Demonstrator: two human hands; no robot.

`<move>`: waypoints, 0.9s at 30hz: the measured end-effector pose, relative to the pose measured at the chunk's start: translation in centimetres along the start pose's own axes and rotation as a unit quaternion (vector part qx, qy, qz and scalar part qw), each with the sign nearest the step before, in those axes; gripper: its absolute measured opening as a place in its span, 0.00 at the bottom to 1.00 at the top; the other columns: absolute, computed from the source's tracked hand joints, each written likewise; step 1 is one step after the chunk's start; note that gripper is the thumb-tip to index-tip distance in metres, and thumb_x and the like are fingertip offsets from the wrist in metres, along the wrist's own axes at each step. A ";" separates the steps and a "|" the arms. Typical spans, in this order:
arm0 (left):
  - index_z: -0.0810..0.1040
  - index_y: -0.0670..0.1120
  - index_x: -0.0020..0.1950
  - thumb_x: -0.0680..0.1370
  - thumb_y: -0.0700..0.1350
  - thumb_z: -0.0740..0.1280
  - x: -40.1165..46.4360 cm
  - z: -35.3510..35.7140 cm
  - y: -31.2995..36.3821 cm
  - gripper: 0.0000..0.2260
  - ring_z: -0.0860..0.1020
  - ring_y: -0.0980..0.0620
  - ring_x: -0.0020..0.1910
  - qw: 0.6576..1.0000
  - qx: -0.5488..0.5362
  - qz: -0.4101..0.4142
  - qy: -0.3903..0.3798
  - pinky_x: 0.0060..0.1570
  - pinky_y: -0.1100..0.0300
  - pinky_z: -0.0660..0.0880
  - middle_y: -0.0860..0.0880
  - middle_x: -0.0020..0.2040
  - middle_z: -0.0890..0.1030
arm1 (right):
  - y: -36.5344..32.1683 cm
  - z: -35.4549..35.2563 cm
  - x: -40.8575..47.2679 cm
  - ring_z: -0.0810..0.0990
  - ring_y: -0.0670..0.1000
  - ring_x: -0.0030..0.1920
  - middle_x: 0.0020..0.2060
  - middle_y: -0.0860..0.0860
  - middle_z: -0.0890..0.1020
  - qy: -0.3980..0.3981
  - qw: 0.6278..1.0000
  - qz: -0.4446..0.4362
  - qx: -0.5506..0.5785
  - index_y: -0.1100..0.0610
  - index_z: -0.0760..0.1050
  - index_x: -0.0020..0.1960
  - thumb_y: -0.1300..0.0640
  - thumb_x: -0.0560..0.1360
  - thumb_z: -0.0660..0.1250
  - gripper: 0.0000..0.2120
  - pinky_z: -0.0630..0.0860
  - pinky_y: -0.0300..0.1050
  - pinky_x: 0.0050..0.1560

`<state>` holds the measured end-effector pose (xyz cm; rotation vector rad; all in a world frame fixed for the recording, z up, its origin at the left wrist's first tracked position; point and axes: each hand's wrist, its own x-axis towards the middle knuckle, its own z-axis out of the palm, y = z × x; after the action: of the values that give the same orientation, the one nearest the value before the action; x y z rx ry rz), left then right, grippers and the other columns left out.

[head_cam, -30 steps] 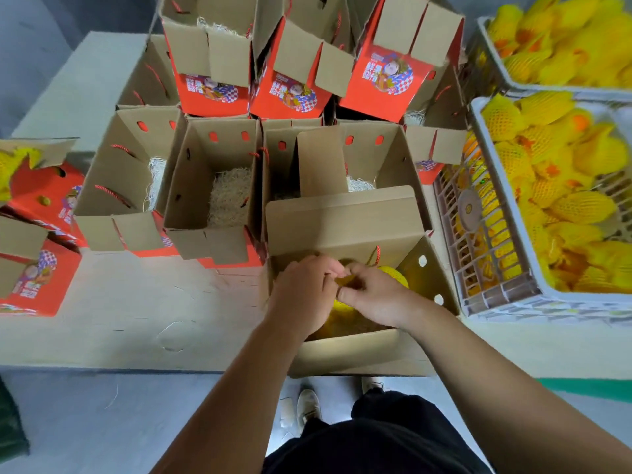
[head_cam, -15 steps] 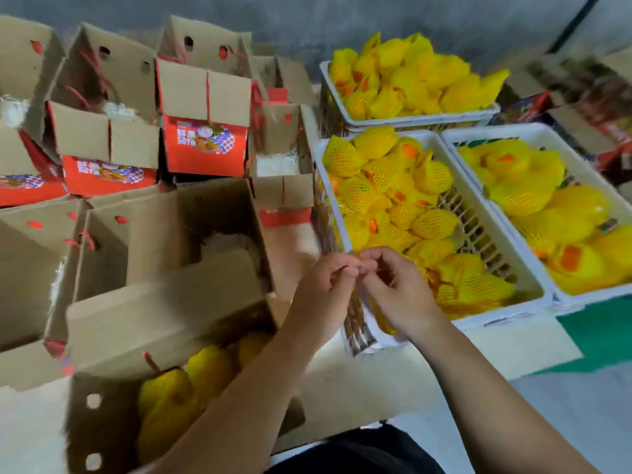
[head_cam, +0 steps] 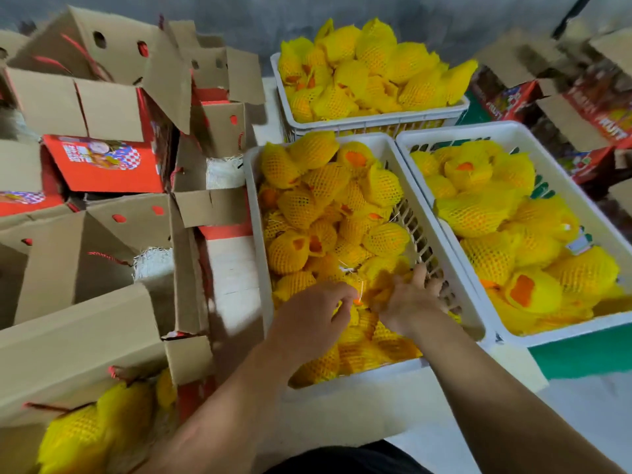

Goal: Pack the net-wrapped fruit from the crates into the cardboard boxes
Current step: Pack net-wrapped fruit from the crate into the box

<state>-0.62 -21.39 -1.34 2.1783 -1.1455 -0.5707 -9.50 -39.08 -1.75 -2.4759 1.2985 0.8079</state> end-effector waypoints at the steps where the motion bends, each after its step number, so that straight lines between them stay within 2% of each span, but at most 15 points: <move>1: 0.78 0.57 0.61 0.83 0.50 0.63 0.0 0.1 0.0 0.09 0.78 0.58 0.55 1.000 -0.003 0.000 -0.003 0.52 0.56 0.76 0.59 0.58 0.81 | -0.3 0.4 0.1 0.49 0.66 0.76 0.75 0.54 0.45 0.002 1.000 -0.003 -0.027 0.46 0.54 0.78 0.45 0.77 0.67 0.35 0.69 0.63 0.67; 3: 0.77 0.58 0.63 0.84 0.52 0.62 0.2 0.3 0.0 0.09 0.77 0.60 0.54 1.000 -0.006 -0.016 -0.001 0.49 0.61 0.74 0.60 0.58 0.80 | -0.4 0.7 0.6 0.52 0.65 0.75 0.71 0.53 0.49 0.018 0.999 -0.013 -0.042 0.47 0.55 0.76 0.53 0.76 0.69 0.34 0.72 0.61 0.63; 5: 0.76 0.59 0.64 0.84 0.53 0.61 0.3 0.3 0.0 0.10 0.75 0.62 0.56 1.000 0.003 -0.029 0.009 0.46 0.69 0.67 0.61 0.59 0.80 | 0.0 0.3 1.4 0.53 0.63 0.74 0.71 0.53 0.52 0.029 0.999 -0.023 -0.033 0.48 0.55 0.76 0.54 0.77 0.68 0.33 0.74 0.61 0.61; 6: 0.77 0.59 0.65 0.84 0.53 0.61 0.4 0.3 0.0 0.10 0.74 0.62 0.56 0.999 0.006 -0.031 0.012 0.46 0.69 0.66 0.61 0.60 0.80 | 0.2 0.1 1.8 0.53 0.61 0.74 0.70 0.53 0.53 0.029 0.999 -0.021 -0.029 0.50 0.56 0.77 0.51 0.77 0.68 0.33 0.73 0.61 0.62; 9: 0.77 0.58 0.64 0.84 0.52 0.61 0.3 0.4 0.3 0.10 0.76 0.61 0.56 0.999 0.012 -0.027 0.013 0.49 0.64 0.69 0.60 0.60 0.80 | 0.4 0.2 2.0 0.54 0.60 0.73 0.70 0.55 0.54 0.017 0.999 -0.018 -0.036 0.53 0.58 0.76 0.31 0.77 0.60 0.38 0.71 0.61 0.64; 11: 0.78 0.57 0.64 0.84 0.52 0.61 0.3 0.4 0.4 0.10 0.76 0.60 0.56 0.999 0.015 -0.027 0.015 0.51 0.61 0.73 0.59 0.60 0.80 | 0.5 0.7 2.0 0.54 0.62 0.74 0.72 0.56 0.57 0.009 0.999 -0.031 -0.004 0.51 0.59 0.76 0.26 0.77 0.51 0.38 0.68 0.63 0.66; 13: 0.78 0.56 0.65 0.84 0.51 0.61 0.3 0.4 0.4 0.11 0.77 0.58 0.57 0.999 0.019 -0.029 0.016 0.53 0.59 0.75 0.59 0.60 0.80 | 0.6 0.8 2.1 0.59 0.65 0.74 0.74 0.57 0.62 0.020 0.996 -0.055 0.068 0.49 0.63 0.75 0.31 0.80 0.51 0.31 0.67 0.64 0.68; 15: 0.78 0.56 0.65 0.85 0.51 0.61 0.2 0.5 0.4 0.11 0.78 0.57 0.59 0.999 0.020 -0.029 0.013 0.55 0.56 0.77 0.59 0.61 0.80 | 0.9 0.8 2.2 0.64 0.67 0.72 0.72 0.55 0.66 0.032 0.992 -0.074 0.098 0.48 0.63 0.73 0.39 0.81 0.60 0.24 0.70 0.63 0.66; 18: 0.77 0.56 0.66 0.84 0.51 0.61 0.1 0.5 0.4 0.11 0.78 0.57 0.59 0.999 0.017 -0.028 0.013 0.56 0.54 0.77 0.59 0.61 0.80 | 1.1 0.5 1.8 0.62 0.67 0.71 0.70 0.54 0.63 0.018 0.993 -0.081 0.084 0.45 0.61 0.74 0.47 0.77 0.70 0.29 0.71 0.64 0.66; 21: 0.75 0.58 0.68 0.84 0.52 0.61 0.2 0.6 0.0 0.12 0.77 0.58 0.59 0.999 -0.004 -0.042 0.020 0.57 0.54 0.77 0.60 0.62 0.79 | 1.0 0.0 1.4 0.62 0.65 0.69 0.65 0.54 0.63 0.078 0.982 -0.126 0.117 0.47 0.68 0.70 0.49 0.74 0.74 0.28 0.69 0.59 0.65; 23: 0.73 0.58 0.71 0.84 0.54 0.63 0.3 0.7 0.0 0.15 0.77 0.59 0.59 0.996 -0.056 -0.061 0.024 0.59 0.52 0.77 0.59 0.65 0.77 | 1.0 -0.4 0.8 0.64 0.62 0.67 0.61 0.53 0.65 0.126 0.952 -0.192 0.201 0.48 0.71 0.69 0.54 0.71 0.75 0.28 0.66 0.52 0.66; 25: 0.70 0.57 0.74 0.82 0.60 0.65 0.6 0.5 0.5 0.21 0.76 0.58 0.63 0.976 -0.181 -0.111 0.043 0.65 0.51 0.76 0.57 0.70 0.74 | 0.4 -1.1 -0.4 0.71 0.55 0.63 0.59 0.52 0.67 0.117 0.900 -0.244 0.343 0.47 0.72 0.69 0.56 0.70 0.75 0.28 0.71 0.42 0.58; 26: 0.69 0.57 0.75 0.81 0.63 0.65 0.7 0.1 1.0 0.25 0.76 0.56 0.65 0.948 -0.276 -0.154 0.047 0.67 0.50 0.75 0.55 0.72 0.73 | -0.2 -1.5 -1.3 0.76 0.51 0.57 0.58 0.52 0.71 0.081 0.861 -0.259 0.430 0.46 0.72 0.68 0.55 0.71 0.73 0.26 0.74 0.38 0.51; 27: 0.69 0.57 0.76 0.79 0.66 0.65 0.8 -0.4 1.5 0.27 0.77 0.52 0.67 0.900 -0.386 -0.199 0.038 0.68 0.48 0.75 0.52 0.73 0.74 | -1.2 -1.8 -2.3 0.78 0.48 0.51 0.56 0.53 0.75 0.036 0.814 -0.267 0.514 0.46 0.74 0.66 0.53 0.72 0.71 0.23 0.75 0.36 0.44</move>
<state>-0.82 -22.59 -0.14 1.6880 -0.3065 -0.9164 -8.90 -37.60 0.93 -1.7654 0.6554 -0.1498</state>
